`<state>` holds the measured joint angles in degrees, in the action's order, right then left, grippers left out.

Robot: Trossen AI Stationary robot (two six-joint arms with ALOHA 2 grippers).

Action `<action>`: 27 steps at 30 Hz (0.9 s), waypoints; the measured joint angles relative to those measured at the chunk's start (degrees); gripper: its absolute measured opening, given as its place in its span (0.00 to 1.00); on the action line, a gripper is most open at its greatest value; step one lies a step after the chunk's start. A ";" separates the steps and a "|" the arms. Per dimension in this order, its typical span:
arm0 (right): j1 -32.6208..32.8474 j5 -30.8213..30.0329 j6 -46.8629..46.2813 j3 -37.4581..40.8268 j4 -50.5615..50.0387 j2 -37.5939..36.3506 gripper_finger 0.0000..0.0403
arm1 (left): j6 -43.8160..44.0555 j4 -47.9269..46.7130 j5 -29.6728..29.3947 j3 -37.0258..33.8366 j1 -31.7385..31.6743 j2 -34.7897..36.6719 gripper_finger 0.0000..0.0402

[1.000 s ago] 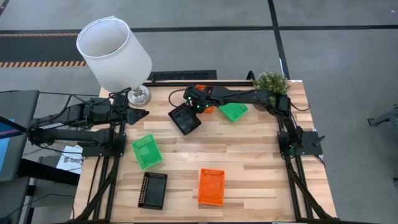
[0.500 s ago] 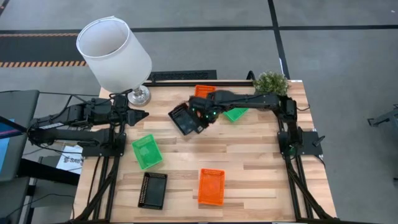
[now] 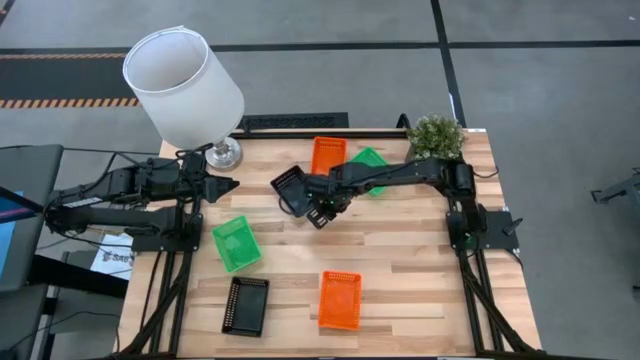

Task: Stack baskets by color
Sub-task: Stack the middle black bin on top of the top black bin

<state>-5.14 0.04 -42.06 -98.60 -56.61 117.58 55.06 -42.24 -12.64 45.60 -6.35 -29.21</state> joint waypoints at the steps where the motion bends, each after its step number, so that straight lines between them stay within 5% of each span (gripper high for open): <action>1: -0.12 -0.04 0.00 0.13 0.78 0.00 0.30 | 0.06 0.00 0.02 0.00 -0.02 0.02 0.63; 17: -0.12 0.03 -0.40 0.43 3.68 3.83 0.30 | 0.65 0.00 -0.31 0.00 0.00 0.00 0.63; 27: -2.75 -0.12 4.08 0.34 20.06 4.85 0.30 | 0.69 -0.50 -1.73 0.00 -0.02 -0.03 0.63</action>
<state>-7.89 -0.07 -37.97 -98.26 -36.55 122.43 55.75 -42.74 -14.37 45.60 -6.37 -29.23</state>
